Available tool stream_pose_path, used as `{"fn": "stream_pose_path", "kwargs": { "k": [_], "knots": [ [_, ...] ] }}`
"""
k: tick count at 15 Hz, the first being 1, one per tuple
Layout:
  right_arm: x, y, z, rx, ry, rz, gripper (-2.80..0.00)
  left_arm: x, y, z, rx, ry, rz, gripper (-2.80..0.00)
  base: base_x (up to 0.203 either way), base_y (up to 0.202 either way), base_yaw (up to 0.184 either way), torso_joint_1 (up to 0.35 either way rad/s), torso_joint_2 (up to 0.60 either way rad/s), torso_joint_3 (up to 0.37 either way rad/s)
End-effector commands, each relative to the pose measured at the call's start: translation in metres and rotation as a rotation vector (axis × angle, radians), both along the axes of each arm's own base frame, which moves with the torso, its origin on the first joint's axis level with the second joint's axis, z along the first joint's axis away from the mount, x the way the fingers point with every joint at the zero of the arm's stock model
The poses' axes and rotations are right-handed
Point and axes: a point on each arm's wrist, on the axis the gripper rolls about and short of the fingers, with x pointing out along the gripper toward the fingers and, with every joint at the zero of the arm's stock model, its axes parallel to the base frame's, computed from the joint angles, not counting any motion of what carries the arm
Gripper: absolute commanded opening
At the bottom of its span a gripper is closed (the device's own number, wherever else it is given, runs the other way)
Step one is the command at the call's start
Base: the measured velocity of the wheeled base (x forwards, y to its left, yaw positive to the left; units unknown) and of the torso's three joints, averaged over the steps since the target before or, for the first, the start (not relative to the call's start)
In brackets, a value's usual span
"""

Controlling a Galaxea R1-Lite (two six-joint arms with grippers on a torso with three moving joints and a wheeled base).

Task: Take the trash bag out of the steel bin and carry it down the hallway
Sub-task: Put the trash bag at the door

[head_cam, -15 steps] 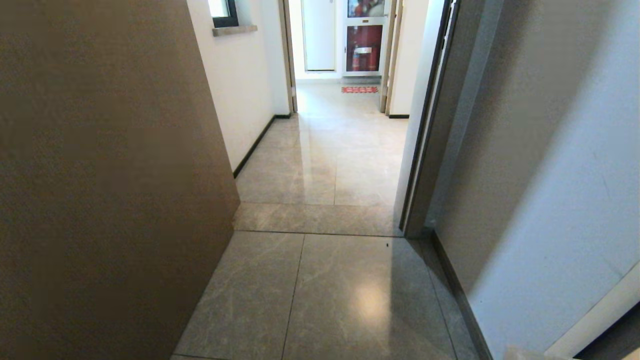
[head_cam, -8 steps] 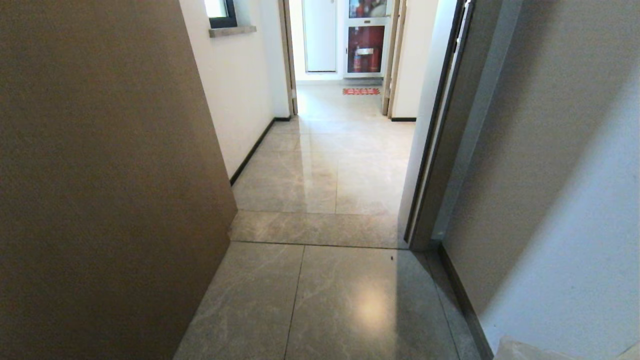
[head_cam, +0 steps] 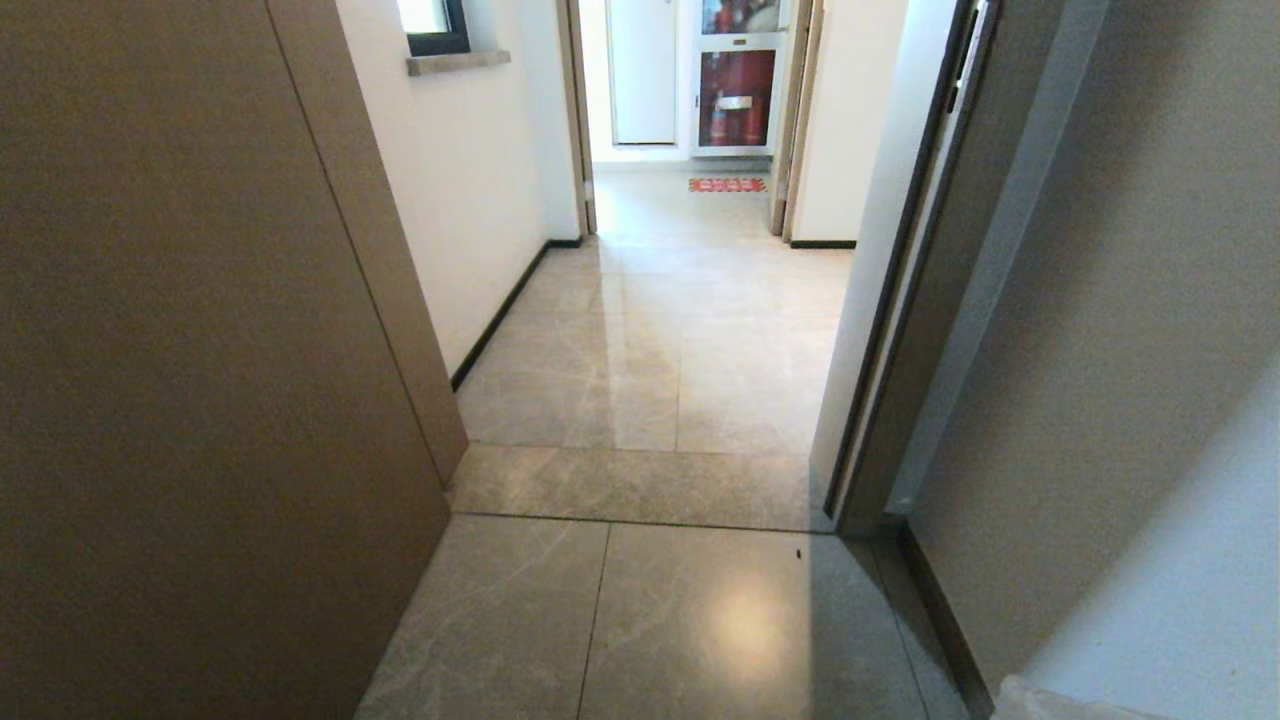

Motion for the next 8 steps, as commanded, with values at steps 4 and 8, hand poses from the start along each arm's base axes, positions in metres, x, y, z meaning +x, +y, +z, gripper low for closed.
{"fn": "stream_pose_path", "kwargs": {
  "k": [4,8],
  "knots": [
    [0.0001,0.0000,0.0000,0.000,0.002,0.000,-2.80,0.0000,0.0000,0.0001,0.000,0.000,0.001,-2.80,0.129,0.133,0.002,0.001,0.00,0.002],
    [0.0000,0.0000,0.0000,0.000,0.000,0.000,-2.80,0.0000,0.0000,0.0001,0.005,0.000,0.001,-2.80,0.000,0.000,0.000,0.000,0.00,0.000]
  ]
}}
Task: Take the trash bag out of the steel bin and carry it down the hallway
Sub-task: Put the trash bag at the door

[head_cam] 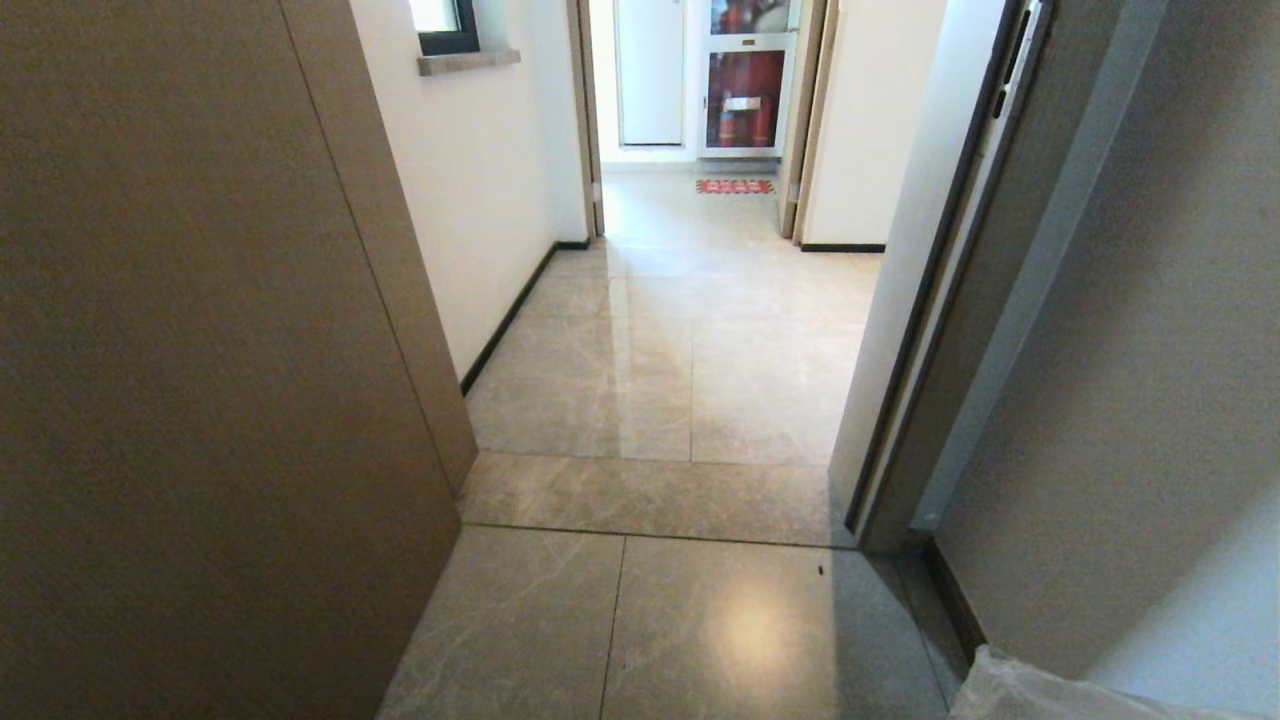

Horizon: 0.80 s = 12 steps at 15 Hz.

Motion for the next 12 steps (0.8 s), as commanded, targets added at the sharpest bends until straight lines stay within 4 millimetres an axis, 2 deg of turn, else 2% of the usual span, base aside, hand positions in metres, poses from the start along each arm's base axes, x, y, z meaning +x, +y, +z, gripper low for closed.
{"fn": "stream_pose_path", "kwargs": {
  "k": [1,8,12],
  "knots": [
    [0.0001,0.0000,0.0000,0.000,0.001,0.000,-2.80,0.0000,0.0000,0.0000,-0.002,0.000,0.000,-2.80,0.000,0.000,0.000,0.000,0.00,0.000],
    [0.0001,0.0000,0.0000,0.000,0.001,0.000,-2.80,0.0000,0.0000,0.0000,-0.002,0.000,-0.001,-2.80,0.001,0.008,0.001,0.000,0.00,0.000],
    [0.0000,0.0000,0.0000,0.000,0.001,0.001,-2.80,0.0000,0.0000,0.0000,-0.002,0.000,0.000,-2.80,0.002,0.151,0.001,0.004,0.00,0.002]
  ]
}}
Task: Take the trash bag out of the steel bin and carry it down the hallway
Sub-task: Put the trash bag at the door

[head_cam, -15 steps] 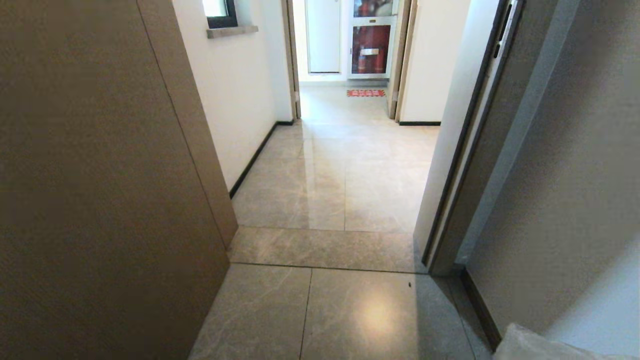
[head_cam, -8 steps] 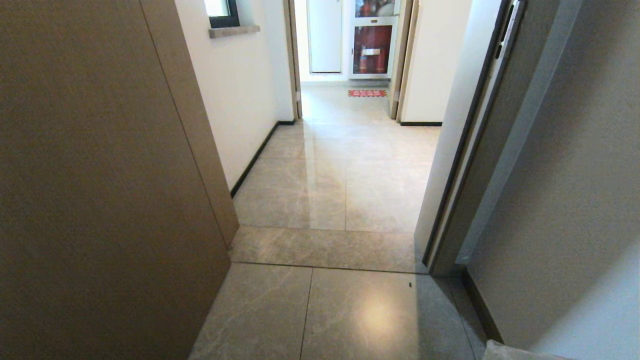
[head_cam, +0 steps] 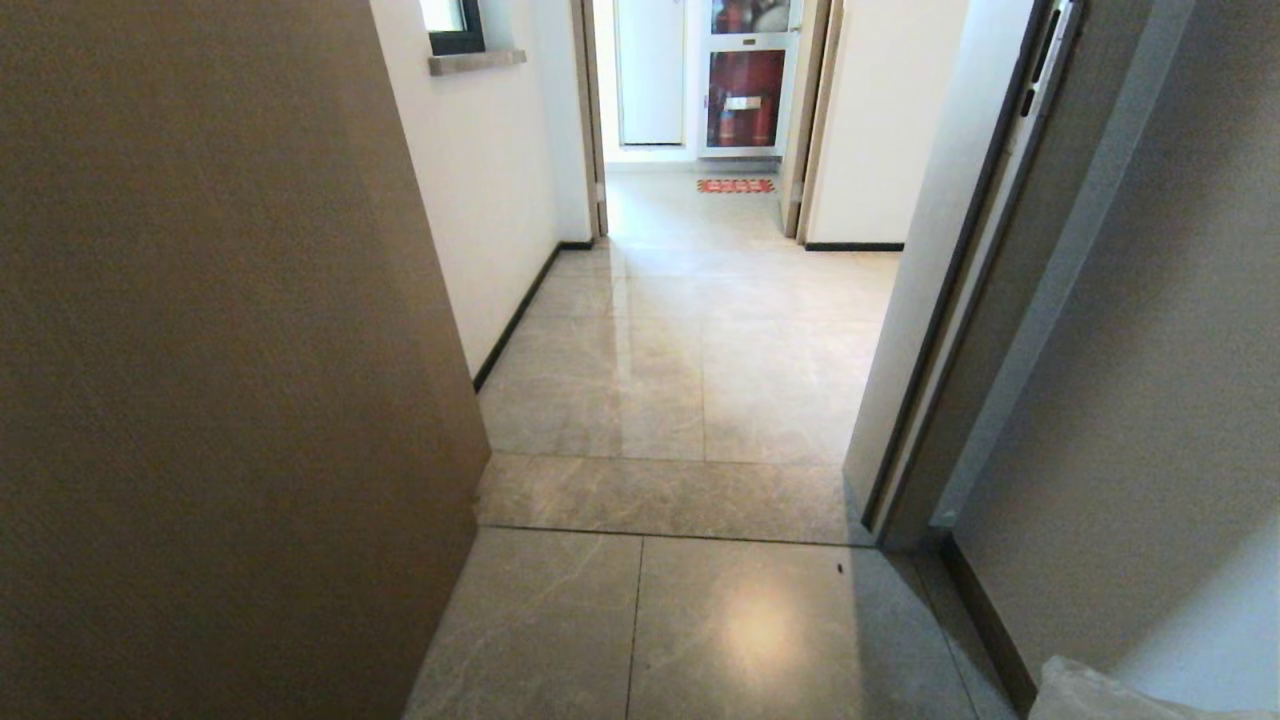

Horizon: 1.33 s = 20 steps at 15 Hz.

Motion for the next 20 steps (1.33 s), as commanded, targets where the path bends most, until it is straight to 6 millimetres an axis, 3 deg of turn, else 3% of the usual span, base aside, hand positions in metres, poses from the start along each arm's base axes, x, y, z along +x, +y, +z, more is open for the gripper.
{"fn": "stream_pose_path", "kwargs": {
  "k": [1,7,20],
  "knots": [
    [0.0001,0.0000,0.0000,0.000,0.001,0.001,-2.80,0.0000,0.0000,0.0000,0.000,0.000,0.001,-2.80,0.000,0.189,0.006,-0.002,0.00,-0.002],
    [0.0001,0.0000,0.0000,0.000,0.001,0.000,-2.80,0.0000,-0.0001,-0.0001,0.016,0.002,-0.002,-2.80,0.014,0.049,0.002,0.001,0.00,0.003],
    [0.0001,0.0000,0.0000,0.000,0.001,0.000,-2.80,-0.0001,-0.0001,0.0001,0.017,0.002,-0.002,-2.80,0.190,0.000,0.001,0.004,0.00,0.004]
  ]
}}
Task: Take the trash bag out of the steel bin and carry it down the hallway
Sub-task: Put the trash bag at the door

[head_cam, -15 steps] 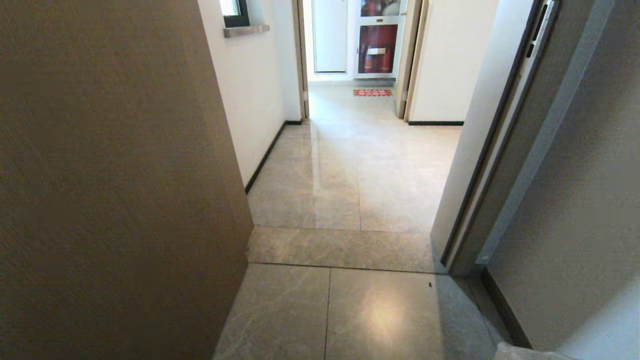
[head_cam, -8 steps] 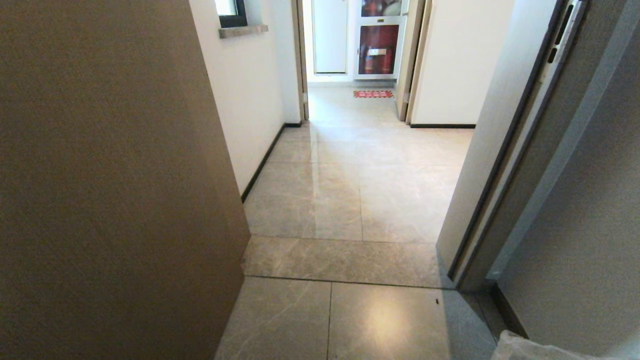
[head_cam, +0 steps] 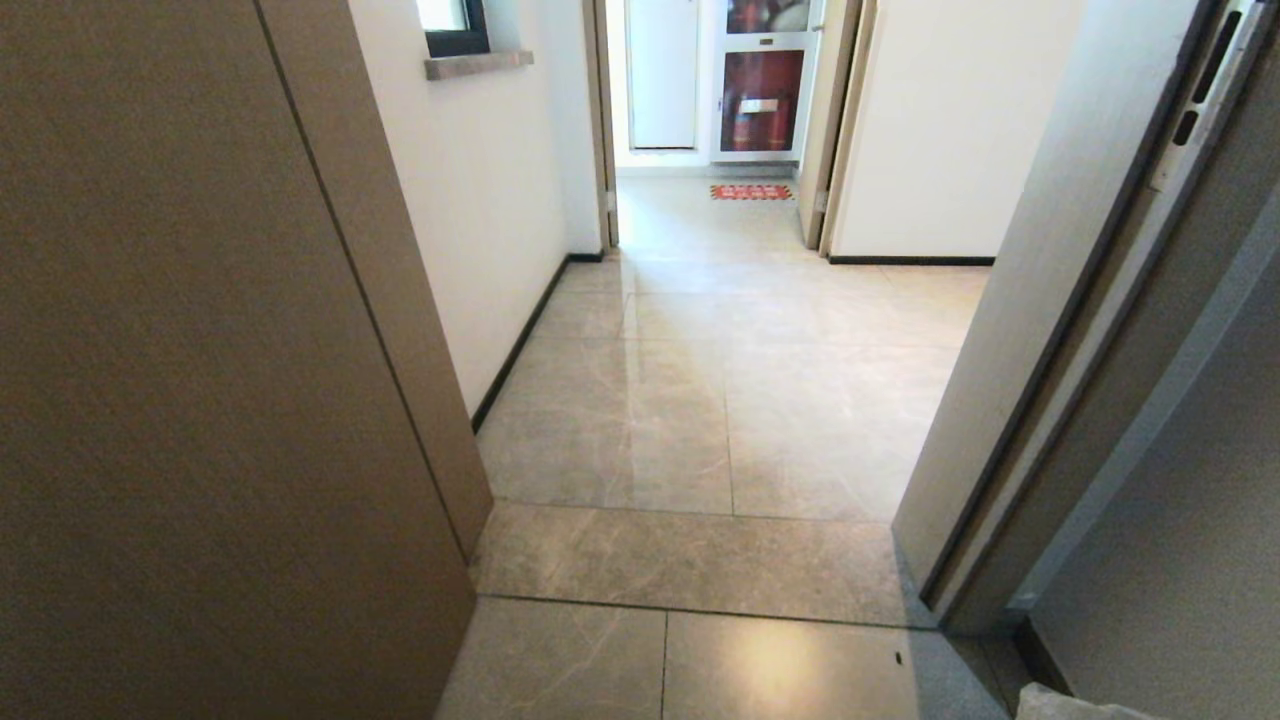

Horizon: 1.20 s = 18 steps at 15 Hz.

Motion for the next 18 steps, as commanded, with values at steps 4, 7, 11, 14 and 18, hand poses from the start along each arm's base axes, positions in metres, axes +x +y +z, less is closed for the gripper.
{"fn": "stream_pose_path", "kwargs": {
  "k": [4,7,11,14,18],
  "knots": [
    [0.0001,0.0000,0.0000,0.000,0.001,0.000,-2.80,0.0002,0.0000,-0.0004,-0.001,0.001,0.000,-2.80,0.193,0.000,0.003,0.001,0.00,0.002],
    [0.0000,0.0000,0.0000,-0.001,0.001,0.000,-2.80,0.0002,0.0000,-0.0002,-0.002,0.000,0.002,-2.80,0.193,0.000,0.000,0.004,0.00,0.004],
    [0.0001,0.0000,0.0000,-0.002,0.001,0.001,-2.80,0.0002,0.0000,-0.0002,-0.003,0.000,0.002,-2.80,0.192,0.000,0.001,0.001,0.00,0.001],
    [0.0001,0.0000,0.0000,0.000,0.001,0.001,-2.80,0.0002,0.0000,-0.0002,-0.003,0.000,0.001,-2.80,0.188,0.000,0.001,0.001,0.00,0.001],
    [0.0001,0.0000,0.0000,0.000,0.001,0.000,-2.80,0.0002,0.0000,-0.0004,-0.013,0.001,0.002,-2.80,0.050,0.000,0.002,0.003,0.00,0.002]
  ]
}}
